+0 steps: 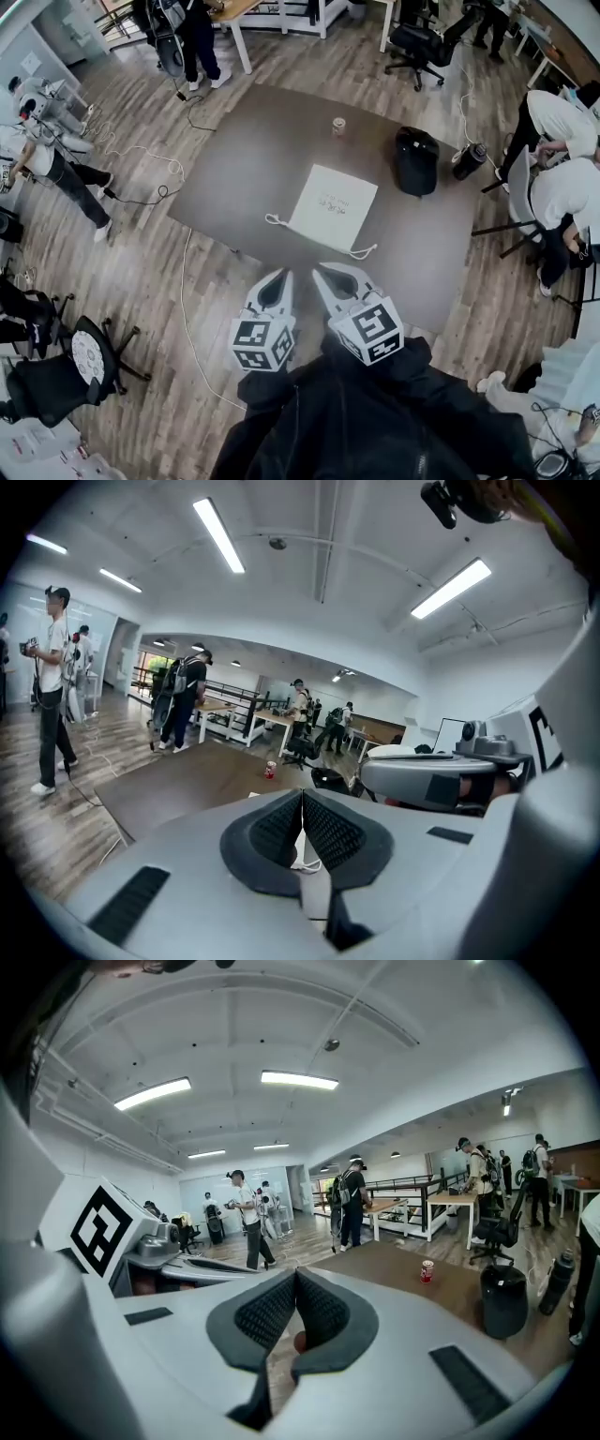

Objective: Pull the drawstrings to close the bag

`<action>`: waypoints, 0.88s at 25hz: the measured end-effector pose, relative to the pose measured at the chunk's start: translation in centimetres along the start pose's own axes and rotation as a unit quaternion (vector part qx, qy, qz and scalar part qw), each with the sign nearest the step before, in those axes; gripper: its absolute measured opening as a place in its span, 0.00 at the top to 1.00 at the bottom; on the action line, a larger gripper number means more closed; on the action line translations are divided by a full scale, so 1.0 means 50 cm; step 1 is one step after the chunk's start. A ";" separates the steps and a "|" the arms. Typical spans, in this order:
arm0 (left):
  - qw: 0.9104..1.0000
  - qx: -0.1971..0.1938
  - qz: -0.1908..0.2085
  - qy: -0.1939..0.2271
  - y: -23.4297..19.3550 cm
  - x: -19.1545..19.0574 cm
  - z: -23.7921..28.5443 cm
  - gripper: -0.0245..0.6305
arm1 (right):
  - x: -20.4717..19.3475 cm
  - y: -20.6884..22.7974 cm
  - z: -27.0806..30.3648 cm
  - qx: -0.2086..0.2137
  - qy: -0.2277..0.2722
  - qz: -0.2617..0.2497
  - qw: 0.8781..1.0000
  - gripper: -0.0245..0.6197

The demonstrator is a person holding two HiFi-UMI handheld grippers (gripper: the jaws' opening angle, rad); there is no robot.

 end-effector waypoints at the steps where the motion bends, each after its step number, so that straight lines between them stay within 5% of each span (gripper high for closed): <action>1: 1.000 -0.003 -0.001 -0.004 -0.001 0.003 0.027 0.91 | -0.002 0.027 0.009 0.000 -0.004 0.004 1.000 0.93; 12: 0.999 -0.023 0.016 -0.037 -0.035 0.022 0.198 0.91 | -0.031 0.183 0.065 -0.023 -0.030 0.033 0.999 0.93; 22: 0.988 -0.038 -0.003 -0.147 -0.209 -0.108 0.302 0.91 | -0.179 0.291 0.122 -0.071 -0.127 0.073 0.987 0.93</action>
Point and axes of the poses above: the fingertips, and each gripper's own axes: z forward along the fingers, y to its right, x out of its top, the point moved 3 cm from there along -z, backward along the fingers, and after that the axes turned 2 degrees about -x, right-handed, at the moved point
